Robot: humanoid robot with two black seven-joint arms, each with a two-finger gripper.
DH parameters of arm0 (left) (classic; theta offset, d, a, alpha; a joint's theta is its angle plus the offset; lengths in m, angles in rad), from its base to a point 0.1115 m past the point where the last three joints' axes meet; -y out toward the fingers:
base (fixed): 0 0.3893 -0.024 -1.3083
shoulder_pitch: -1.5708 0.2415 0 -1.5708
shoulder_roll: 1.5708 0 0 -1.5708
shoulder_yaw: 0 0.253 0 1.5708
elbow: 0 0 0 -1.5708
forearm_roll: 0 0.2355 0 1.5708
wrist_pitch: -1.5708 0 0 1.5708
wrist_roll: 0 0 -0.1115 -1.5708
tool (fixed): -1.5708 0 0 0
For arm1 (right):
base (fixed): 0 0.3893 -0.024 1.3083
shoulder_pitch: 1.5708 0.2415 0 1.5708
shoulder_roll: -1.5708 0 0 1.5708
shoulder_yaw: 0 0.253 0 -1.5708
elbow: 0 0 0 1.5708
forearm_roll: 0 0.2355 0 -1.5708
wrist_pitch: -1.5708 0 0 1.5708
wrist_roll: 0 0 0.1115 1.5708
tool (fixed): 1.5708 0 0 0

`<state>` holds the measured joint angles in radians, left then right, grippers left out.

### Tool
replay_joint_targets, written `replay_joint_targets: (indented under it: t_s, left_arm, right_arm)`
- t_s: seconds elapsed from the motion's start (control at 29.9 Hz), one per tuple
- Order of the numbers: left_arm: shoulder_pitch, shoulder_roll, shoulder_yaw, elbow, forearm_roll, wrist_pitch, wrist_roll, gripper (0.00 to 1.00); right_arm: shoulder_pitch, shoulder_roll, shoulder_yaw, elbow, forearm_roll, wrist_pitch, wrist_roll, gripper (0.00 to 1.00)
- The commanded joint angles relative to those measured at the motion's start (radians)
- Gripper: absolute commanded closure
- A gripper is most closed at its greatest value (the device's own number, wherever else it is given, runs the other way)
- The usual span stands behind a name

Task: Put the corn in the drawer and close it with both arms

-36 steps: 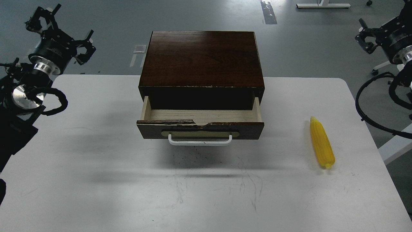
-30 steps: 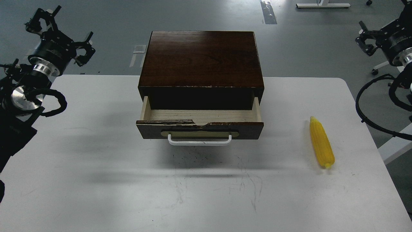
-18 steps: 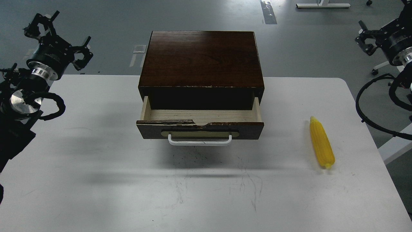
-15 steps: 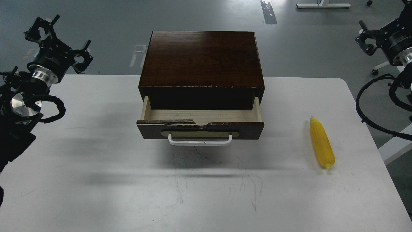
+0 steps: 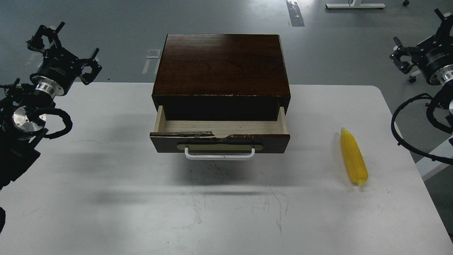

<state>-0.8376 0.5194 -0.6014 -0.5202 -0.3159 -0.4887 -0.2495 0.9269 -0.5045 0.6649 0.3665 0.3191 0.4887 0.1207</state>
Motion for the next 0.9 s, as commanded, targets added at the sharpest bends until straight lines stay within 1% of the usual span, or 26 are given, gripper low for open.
replay_joint_targets:
  t_s: [0.0, 0.13, 0.27, 0.33, 0.4, 0.47, 0.6, 0.73, 0.83, 0.87]
  left_arm:
    - [-0.003, 0.008, -0.012, 0.000, 0.001, 0.000, 0.002, 0.02]
    - [-0.002, 0.014, -0.012, 0.000, 0.003, 0.000, 0.007, 0.02]
    - [0.000, 0.016, -0.012, 0.000, 0.001, 0.000, 0.002, 0.02]
    - [0.002, 0.018, -0.011, 0.002, 0.001, 0.000, 0.001, 0.02]
    - [0.009, 0.018, -0.011, 0.011, 0.009, 0.000, 0.001, 0.02]
    - [0.015, 0.019, -0.011, 0.011, 0.011, 0.000, 0.002, 0.02]
    - [0.023, 0.016, -0.011, 0.012, 0.011, 0.000, 0.001, 0.02]
    - [0.023, 0.011, -0.012, 0.012, 0.009, 0.000, 0.001, 0.02]
    - [0.023, 0.013, -0.012, 0.012, 0.011, 0.000, 0.001, 0.02]
    - [0.023, 0.016, -0.011, 0.012, 0.011, 0.000, 0.001, 0.02]
  right_arm:
    - [-0.006, 0.012, -0.016, 0.002, -0.003, 0.000, -0.001, 0.00]
    - [-0.014, 0.014, -0.019, 0.011, -0.003, 0.000, 0.010, 0.00]
    - [-0.017, -0.003, -0.045, 0.054, -0.015, 0.000, 0.010, 0.00]
    - [-0.002, -0.031, -0.086, 0.074, -0.017, 0.000, 0.010, 0.00]
    - [0.048, -0.096, -0.142, 0.069, -0.035, 0.000, 0.010, 0.00]
    - [0.084, -0.114, -0.185, 0.066, -0.075, 0.000, 0.010, 0.00]
    - [0.249, -0.118, -0.338, 0.068, -0.273, 0.000, 0.010, 0.00]
    - [0.329, -0.120, -0.410, 0.075, -0.406, 0.000, 0.008, 0.00]
    - [0.401, -0.118, -0.465, 0.092, -0.570, 0.000, 0.007, 0.00]
    - [0.420, -0.121, -0.491, 0.129, -0.641, 0.000, 0.005, 0.00]
